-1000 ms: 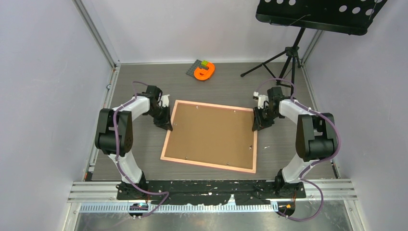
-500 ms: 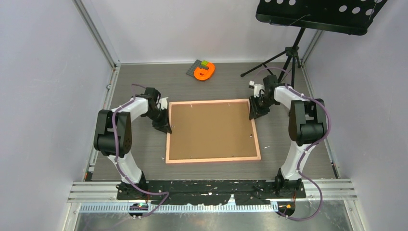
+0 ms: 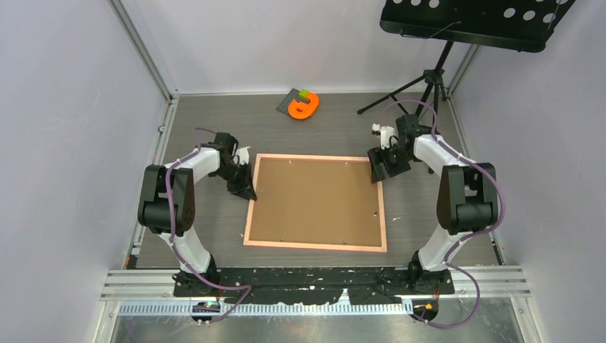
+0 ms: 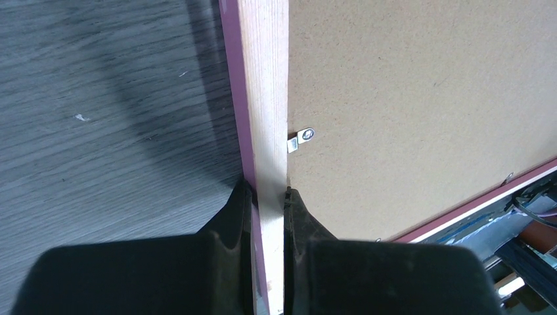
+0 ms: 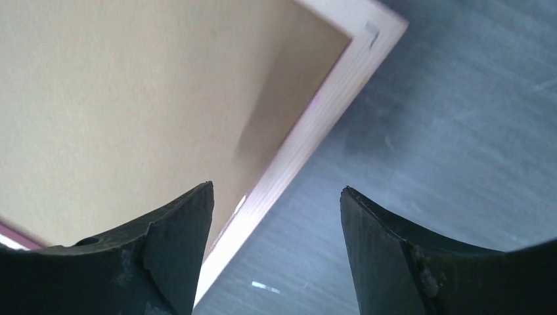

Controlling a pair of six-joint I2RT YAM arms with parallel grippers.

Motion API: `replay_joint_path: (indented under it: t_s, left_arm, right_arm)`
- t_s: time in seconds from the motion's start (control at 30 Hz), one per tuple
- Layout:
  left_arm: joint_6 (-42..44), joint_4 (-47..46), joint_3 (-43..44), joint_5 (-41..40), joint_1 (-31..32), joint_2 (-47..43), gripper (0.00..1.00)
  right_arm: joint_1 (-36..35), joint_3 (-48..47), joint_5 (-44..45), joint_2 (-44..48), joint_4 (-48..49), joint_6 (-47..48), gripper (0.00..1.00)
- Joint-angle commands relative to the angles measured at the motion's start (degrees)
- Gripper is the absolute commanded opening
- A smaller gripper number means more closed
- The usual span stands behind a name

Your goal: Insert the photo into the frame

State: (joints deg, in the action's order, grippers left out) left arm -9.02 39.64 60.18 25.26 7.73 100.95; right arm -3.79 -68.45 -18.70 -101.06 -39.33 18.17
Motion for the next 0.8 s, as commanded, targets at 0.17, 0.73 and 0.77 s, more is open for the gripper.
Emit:
replay_joint_path:
  t_s: [0.17, 0.73, 0.77]
  left_arm:
    - [-0.4, -1.5, -1.6, 2.5, -0.2, -2.4, 0.00]
    - [0.3, -1.5, -1.4, 1.0, -0.3, -2.6, 0.00]
    - [0.3, -1.5, -1.4, 1.0, -0.3, -2.5, 0.00]
  right_arm:
    - [0.4, 10.3, -0.3, 9.9, -5.3, 8.3, 0.77]
    - [-4.7, 13.4, -0.4, 9.7, -4.2, 10.6, 0.77]
    - [-4.8, 13.4, -0.2, 9.7, -4.1, 10.6, 0.77]
